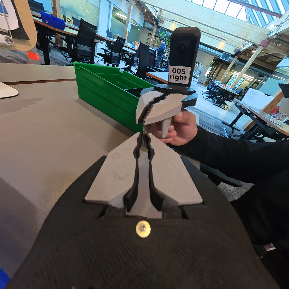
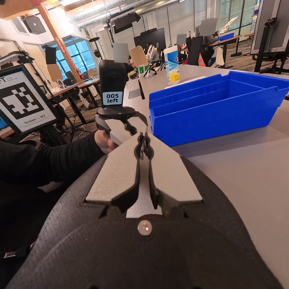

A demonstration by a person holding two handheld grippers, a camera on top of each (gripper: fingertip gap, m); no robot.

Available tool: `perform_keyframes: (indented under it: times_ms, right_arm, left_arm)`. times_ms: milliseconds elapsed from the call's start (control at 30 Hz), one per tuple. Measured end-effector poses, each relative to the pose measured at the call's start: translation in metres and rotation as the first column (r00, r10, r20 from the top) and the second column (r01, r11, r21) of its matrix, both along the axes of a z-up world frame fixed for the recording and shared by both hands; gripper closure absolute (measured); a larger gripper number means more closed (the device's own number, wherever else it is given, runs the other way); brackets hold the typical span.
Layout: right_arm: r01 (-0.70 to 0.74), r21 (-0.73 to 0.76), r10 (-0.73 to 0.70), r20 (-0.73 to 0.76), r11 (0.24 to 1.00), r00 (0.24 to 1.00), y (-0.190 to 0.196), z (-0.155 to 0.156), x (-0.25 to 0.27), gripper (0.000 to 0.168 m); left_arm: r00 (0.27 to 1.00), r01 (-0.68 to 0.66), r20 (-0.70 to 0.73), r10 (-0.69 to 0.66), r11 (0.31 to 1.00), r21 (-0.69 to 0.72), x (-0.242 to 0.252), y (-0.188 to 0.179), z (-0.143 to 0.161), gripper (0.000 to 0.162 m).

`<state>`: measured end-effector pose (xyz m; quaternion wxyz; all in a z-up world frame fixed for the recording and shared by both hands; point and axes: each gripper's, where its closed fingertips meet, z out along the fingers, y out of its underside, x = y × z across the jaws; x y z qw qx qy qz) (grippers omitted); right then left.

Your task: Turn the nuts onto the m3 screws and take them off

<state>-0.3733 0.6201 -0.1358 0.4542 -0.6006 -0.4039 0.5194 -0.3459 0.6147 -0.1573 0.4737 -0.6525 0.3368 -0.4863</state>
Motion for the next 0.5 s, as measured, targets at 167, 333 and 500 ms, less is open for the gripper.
perform_keyframes:
  times_ms: [167, 333, 500]
  right_arm:
    - [0.004, 0.001, -0.004, -0.002, 1.0, 1.0, 0.0, 0.0, 0.0, 0.168]
    - [0.009, 0.001, -0.009, -0.004, 1.0, 1.0, 0.001, 0.001, 0.001, 0.168]
    - [0.067, 0.023, -0.068, 0.017, 0.997, 0.998, 0.011, -0.001, 0.006, 0.167]
  left_arm:
    - [1.0, -0.002, -0.001, 0.002, 1.0, -0.001, 0.001, 0.0, 0.0, 0.157]
    - [1.0, -0.002, -0.007, 0.002, 1.0, 0.014, 0.001, 0.0, 0.0, 0.161]
    - [0.999, -0.036, -0.02, 0.036, 0.999, 0.037, 0.001, 0.009, -0.002, 0.162]
